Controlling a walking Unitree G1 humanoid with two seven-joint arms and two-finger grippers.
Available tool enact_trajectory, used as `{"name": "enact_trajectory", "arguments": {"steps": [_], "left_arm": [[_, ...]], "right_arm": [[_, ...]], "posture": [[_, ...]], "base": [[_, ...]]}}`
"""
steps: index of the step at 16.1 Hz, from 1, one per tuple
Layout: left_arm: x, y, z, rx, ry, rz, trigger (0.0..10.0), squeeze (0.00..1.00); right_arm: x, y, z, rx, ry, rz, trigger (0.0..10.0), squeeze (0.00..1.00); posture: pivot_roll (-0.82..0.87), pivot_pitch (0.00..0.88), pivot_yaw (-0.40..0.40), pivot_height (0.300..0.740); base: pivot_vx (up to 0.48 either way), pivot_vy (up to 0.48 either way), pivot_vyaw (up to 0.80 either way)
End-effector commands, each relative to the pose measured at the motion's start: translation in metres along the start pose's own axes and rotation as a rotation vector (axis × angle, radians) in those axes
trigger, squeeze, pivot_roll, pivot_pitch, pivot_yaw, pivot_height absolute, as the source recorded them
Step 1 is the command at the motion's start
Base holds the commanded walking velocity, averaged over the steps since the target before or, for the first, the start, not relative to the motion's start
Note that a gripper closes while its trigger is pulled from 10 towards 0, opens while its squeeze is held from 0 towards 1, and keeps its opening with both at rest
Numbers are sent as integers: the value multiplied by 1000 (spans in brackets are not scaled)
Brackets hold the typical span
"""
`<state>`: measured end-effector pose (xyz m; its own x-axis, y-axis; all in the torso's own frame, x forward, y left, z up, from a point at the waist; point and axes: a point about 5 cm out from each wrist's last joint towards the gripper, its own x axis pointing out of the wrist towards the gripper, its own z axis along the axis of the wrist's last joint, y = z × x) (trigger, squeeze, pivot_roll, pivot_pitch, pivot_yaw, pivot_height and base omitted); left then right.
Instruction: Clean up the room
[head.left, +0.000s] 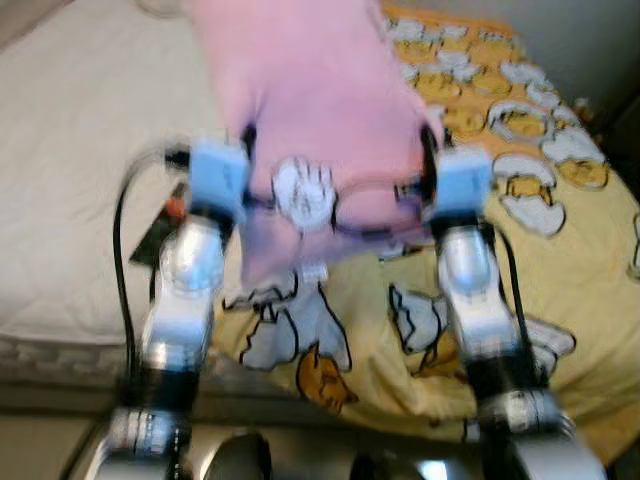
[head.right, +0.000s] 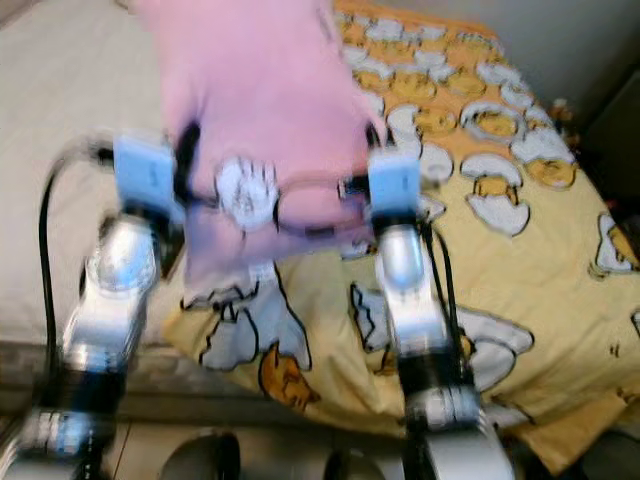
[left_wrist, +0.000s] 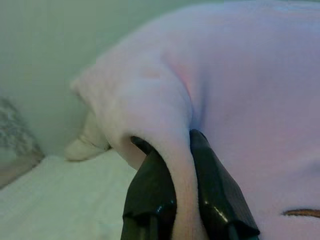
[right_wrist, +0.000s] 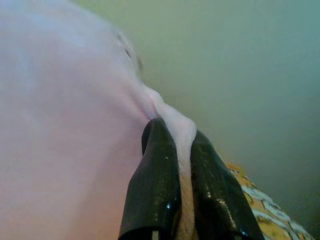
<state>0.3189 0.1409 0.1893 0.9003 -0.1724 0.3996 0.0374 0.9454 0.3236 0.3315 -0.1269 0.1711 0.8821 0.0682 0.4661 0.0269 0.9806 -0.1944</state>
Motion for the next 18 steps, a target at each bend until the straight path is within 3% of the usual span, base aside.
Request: {"name": "enact_trajectory", "arguments": {"steps": [1,4,7,10,18], "left_arm": [[-3,25,7,36,-44,143,10000,0],[-3,18,-10,29,34,142,10000,0],[5,-2,-20,-31,109,30,10000,0],[7,-4,-24,-64,135,25,10000,0],[10,-1,-28,-124,171,61,10000,0]], "right_arm": [[-4,-33,0,0,-9,-184,10000,0],[-10,-33,-7,10,18,-196,10000,0],[-11,-31,-18,35,89,-201,10000,0],[-10,-28,-19,27,96,-184,10000,0],[-1,-21,-25,35,133,-114,10000,0]], "posture": [[22,0,-30,740],[5,0,-14,740],[-6,0,-1,740],[-7,0,-1,740],[14,0,-17,740]], "base": [[0,0,0],[0,0,0],[0,0,0],[0,0,0],[0,470,0]]}}
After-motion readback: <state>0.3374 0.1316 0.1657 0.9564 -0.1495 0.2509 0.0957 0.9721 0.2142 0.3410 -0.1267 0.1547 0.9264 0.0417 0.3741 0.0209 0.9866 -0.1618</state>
